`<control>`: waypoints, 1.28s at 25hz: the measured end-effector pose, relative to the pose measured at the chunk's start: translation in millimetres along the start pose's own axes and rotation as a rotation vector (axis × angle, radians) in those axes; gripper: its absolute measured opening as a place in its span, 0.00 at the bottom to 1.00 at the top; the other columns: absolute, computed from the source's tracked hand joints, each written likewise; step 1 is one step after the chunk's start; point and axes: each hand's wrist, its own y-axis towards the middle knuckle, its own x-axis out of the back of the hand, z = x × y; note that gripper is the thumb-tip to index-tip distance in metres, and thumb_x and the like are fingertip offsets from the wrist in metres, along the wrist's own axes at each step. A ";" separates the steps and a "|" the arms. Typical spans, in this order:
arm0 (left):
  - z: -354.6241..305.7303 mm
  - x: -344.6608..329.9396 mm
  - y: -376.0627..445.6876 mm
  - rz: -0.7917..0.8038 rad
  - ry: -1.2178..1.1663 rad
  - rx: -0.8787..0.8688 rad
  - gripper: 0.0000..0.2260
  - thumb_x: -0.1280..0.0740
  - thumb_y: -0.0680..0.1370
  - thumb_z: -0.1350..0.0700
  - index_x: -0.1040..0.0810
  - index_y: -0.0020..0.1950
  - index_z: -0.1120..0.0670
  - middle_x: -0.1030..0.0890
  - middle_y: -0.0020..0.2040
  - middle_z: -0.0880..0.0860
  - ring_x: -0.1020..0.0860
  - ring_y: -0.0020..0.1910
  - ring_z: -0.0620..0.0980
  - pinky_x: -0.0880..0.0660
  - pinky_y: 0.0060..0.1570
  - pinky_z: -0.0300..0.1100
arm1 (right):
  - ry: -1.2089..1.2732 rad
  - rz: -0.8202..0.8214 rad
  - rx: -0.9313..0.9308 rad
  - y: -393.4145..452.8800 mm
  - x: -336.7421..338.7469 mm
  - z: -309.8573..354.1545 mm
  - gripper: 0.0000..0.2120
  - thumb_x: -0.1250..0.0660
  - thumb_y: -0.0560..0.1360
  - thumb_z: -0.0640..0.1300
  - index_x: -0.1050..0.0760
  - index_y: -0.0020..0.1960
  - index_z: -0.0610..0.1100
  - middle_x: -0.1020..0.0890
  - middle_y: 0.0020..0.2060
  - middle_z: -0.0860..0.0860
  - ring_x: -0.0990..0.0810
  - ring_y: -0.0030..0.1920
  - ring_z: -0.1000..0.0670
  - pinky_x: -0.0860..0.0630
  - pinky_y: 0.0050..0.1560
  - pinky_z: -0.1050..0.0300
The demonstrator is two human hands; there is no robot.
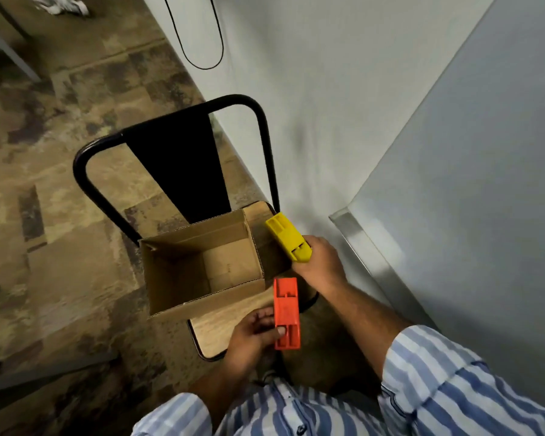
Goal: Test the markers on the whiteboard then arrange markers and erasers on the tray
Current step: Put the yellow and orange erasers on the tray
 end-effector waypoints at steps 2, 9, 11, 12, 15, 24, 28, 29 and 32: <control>-8.7 -3.8 5.8 0.027 -0.010 -0.003 0.20 0.28 0.77 0.68 0.21 0.68 0.59 0.13 0.59 0.61 0.15 0.59 0.60 0.17 0.52 0.49 | 0.013 -0.056 0.003 -15.0 12.9 -15.2 0.26 0.24 0.63 0.49 0.19 0.61 0.54 0.17 0.51 0.51 0.16 0.51 0.45 0.18 0.48 0.49; -40.7 -21.1 10.3 0.161 -0.057 -0.002 0.16 0.34 0.82 0.62 0.21 0.70 0.53 0.14 0.62 0.57 0.13 0.54 0.51 0.16 0.45 0.42 | 0.063 -0.269 -0.021 -63.8 45.2 -48.2 0.32 0.27 0.63 0.53 0.24 0.67 0.58 0.13 0.49 0.53 0.14 0.48 0.48 0.17 0.44 0.51; -43.0 -30.1 12.0 0.179 -0.058 0.000 0.17 0.35 0.83 0.62 0.21 0.71 0.53 0.14 0.62 0.56 0.13 0.53 0.50 0.16 0.46 0.42 | 0.066 -0.315 -0.051 -79.4 50.5 -56.5 0.34 0.26 0.63 0.53 0.26 0.69 0.58 0.13 0.51 0.53 0.14 0.50 0.48 0.16 0.47 0.51; -42.7 -34.2 11.6 0.187 -0.064 0.004 0.17 0.35 0.83 0.62 0.22 0.72 0.54 0.14 0.63 0.56 0.14 0.53 0.49 0.16 0.48 0.42 | 0.065 -0.335 -0.059 -88.7 53.6 -61.0 0.34 0.26 0.64 0.52 0.26 0.69 0.58 0.13 0.51 0.53 0.14 0.50 0.47 0.16 0.48 0.51; -40.5 -44.5 10.9 0.225 -0.038 0.032 0.17 0.35 0.83 0.61 0.21 0.71 0.54 0.13 0.59 0.54 0.14 0.49 0.47 0.18 0.45 0.41 | 0.075 -0.414 -0.077 -117.9 62.9 -79.8 0.30 0.23 0.66 0.48 0.23 0.67 0.56 0.13 0.52 0.53 0.15 0.52 0.47 0.17 0.52 0.51; -23.4 -99.3 -6.4 0.277 0.191 -0.025 0.09 0.32 0.82 0.63 0.20 0.57 0.51 0.15 0.49 0.54 0.16 0.40 0.45 0.19 0.36 0.41 | 0.117 -0.599 -0.147 -224.1 81.8 -160.1 0.30 0.24 0.65 0.45 0.22 0.67 0.53 0.14 0.56 0.52 0.16 0.57 0.45 0.18 0.57 0.48; -6.5 -137.9 -24.4 0.313 0.220 -0.056 0.07 0.32 0.82 0.65 0.21 0.57 0.56 0.14 0.46 0.56 0.14 0.39 0.48 0.17 0.33 0.43 | 0.133 -0.699 -0.218 -283.7 86.6 -205.0 0.30 0.23 0.65 0.42 0.20 0.66 0.52 0.15 0.57 0.51 0.18 0.58 0.44 0.19 0.59 0.48; -0.6 -146.0 -28.9 0.319 0.224 -0.069 0.05 0.33 0.82 0.64 0.21 0.56 0.57 0.15 0.45 0.56 0.15 0.37 0.47 0.18 0.31 0.42 | 0.139 -0.716 -0.230 -298.3 87.2 -214.4 0.30 0.23 0.65 0.41 0.20 0.66 0.53 0.15 0.57 0.51 0.18 0.58 0.44 0.19 0.59 0.49; 25.4 -175.3 -50.6 0.326 0.263 -0.100 0.02 0.32 0.83 0.60 0.20 0.52 0.55 0.16 0.41 0.54 0.17 0.33 0.45 0.20 0.29 0.40 | 0.166 -0.749 -0.279 -345.0 88.9 -246.9 0.30 0.24 0.64 0.41 0.20 0.66 0.53 0.15 0.57 0.51 0.17 0.56 0.43 0.18 0.57 0.46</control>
